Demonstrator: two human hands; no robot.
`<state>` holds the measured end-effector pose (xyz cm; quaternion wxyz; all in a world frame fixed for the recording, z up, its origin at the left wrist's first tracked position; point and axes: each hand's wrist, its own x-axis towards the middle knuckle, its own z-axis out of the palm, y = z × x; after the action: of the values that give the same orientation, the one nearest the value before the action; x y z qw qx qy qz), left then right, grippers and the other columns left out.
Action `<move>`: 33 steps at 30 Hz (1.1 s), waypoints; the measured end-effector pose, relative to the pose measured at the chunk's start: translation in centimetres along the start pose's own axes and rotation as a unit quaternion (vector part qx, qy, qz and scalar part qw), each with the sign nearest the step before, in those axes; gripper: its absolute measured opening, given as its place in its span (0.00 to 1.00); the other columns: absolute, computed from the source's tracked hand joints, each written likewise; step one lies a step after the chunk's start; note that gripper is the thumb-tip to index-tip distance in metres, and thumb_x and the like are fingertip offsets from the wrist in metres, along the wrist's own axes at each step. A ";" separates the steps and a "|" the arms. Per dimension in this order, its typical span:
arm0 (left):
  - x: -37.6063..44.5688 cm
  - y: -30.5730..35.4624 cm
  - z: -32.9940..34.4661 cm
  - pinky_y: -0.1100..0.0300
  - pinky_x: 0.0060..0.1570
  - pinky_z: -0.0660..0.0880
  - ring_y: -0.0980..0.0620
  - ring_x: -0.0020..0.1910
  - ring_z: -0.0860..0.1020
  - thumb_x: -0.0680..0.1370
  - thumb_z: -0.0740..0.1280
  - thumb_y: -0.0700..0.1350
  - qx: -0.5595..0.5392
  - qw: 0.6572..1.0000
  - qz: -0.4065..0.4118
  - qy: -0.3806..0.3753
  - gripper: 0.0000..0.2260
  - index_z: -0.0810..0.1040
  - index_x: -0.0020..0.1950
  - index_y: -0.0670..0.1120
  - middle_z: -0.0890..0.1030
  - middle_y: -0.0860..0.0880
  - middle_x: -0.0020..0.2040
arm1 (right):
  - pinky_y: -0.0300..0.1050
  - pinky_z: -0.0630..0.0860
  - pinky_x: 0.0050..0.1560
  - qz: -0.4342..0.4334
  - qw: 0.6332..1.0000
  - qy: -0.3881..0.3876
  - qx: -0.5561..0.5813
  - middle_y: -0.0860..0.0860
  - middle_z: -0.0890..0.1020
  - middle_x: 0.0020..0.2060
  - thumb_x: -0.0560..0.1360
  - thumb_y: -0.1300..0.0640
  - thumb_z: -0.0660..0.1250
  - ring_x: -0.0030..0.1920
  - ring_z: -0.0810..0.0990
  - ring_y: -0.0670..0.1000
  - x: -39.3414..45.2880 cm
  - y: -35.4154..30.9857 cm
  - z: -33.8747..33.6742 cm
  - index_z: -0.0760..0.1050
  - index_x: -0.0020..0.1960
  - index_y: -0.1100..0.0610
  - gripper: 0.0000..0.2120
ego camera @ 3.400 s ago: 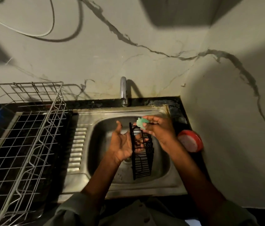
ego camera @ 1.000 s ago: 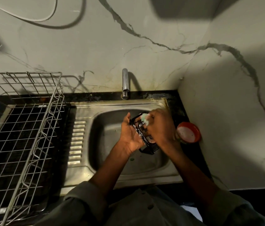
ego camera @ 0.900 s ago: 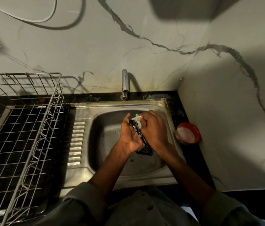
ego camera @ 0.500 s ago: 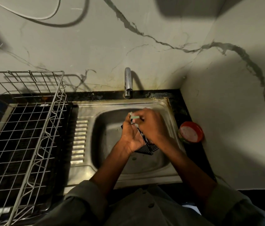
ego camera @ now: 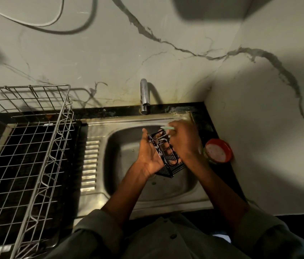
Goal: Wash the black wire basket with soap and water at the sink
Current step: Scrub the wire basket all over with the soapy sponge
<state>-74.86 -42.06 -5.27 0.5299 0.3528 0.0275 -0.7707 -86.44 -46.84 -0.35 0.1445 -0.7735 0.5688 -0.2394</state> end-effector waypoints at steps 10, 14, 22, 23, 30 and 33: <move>-0.4 -0.6 0.7 0.36 0.60 0.76 0.37 0.65 0.80 0.74 0.49 0.81 0.058 0.996 0.036 0.052 0.46 0.80 0.71 0.46 0.84 0.38 0.64 | 0.43 0.77 0.43 -0.093 0.992 -0.080 -0.001 0.45 0.84 0.43 0.72 0.61 0.74 0.44 0.81 0.46 1.1 -0.9 0.7 0.86 0.49 0.47 0.10; -0.5 0.3 0.3 0.22 0.68 0.62 0.33 0.70 0.76 0.71 0.47 0.83 0.043 0.997 0.042 0.044 0.48 0.78 0.73 0.49 0.81 0.37 0.68 | 0.31 0.72 0.43 0.006 1.000 0.020 0.002 0.48 0.85 0.48 0.72 0.65 0.74 0.47 0.83 0.48 0.6 1.6 -0.1 0.86 0.51 0.51 0.12; -0.5 0.3 0.1 0.29 0.73 0.62 0.35 0.70 0.77 0.68 0.49 0.85 0.086 0.994 0.054 0.044 0.52 0.78 0.73 0.48 0.81 0.39 0.68 | 0.40 0.80 0.46 0.011 0.992 -0.078 0.098 0.44 0.87 0.45 0.74 0.59 0.74 0.43 0.82 0.41 -2.2 1.8 -0.2 0.86 0.51 0.50 0.08; -0.6 0.1 0.3 0.29 0.73 0.62 0.36 0.70 0.77 0.68 0.48 0.85 0.101 0.992 0.056 0.050 0.52 0.80 0.71 0.48 0.82 0.39 0.67 | 0.42 0.81 0.47 0.012 0.991 -0.072 0.116 0.44 0.87 0.44 0.74 0.58 0.74 0.42 0.83 0.40 -1.2 1.3 0.0 0.86 0.51 0.50 0.07; -0.8 0.6 0.7 0.41 0.60 0.78 0.39 0.52 0.86 0.73 0.47 0.81 0.061 0.992 0.094 0.058 0.48 0.88 0.56 0.44 0.86 0.38 0.57 | 0.47 0.81 0.48 -0.017 0.996 -0.022 0.082 0.51 0.84 0.46 0.73 0.65 0.72 0.45 0.82 0.51 -1.7 0.1 0.6 0.86 0.51 0.53 0.10; -0.4 0.7 -0.1 0.37 0.69 0.73 0.36 0.64 0.82 0.72 0.50 0.82 0.041 0.992 0.108 0.058 0.49 0.82 0.67 0.43 0.83 0.37 0.65 | 0.42 0.79 0.50 -0.017 0.995 -0.098 0.031 0.51 0.85 0.47 0.72 0.66 0.73 0.47 0.83 0.52 -4.1 2.1 -0.1 0.86 0.51 0.53 0.12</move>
<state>-74.10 -42.01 -4.86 0.5923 0.4197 -0.0117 -0.6877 -89.17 -43.56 -2.13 0.2197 -0.7980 0.5309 -0.1820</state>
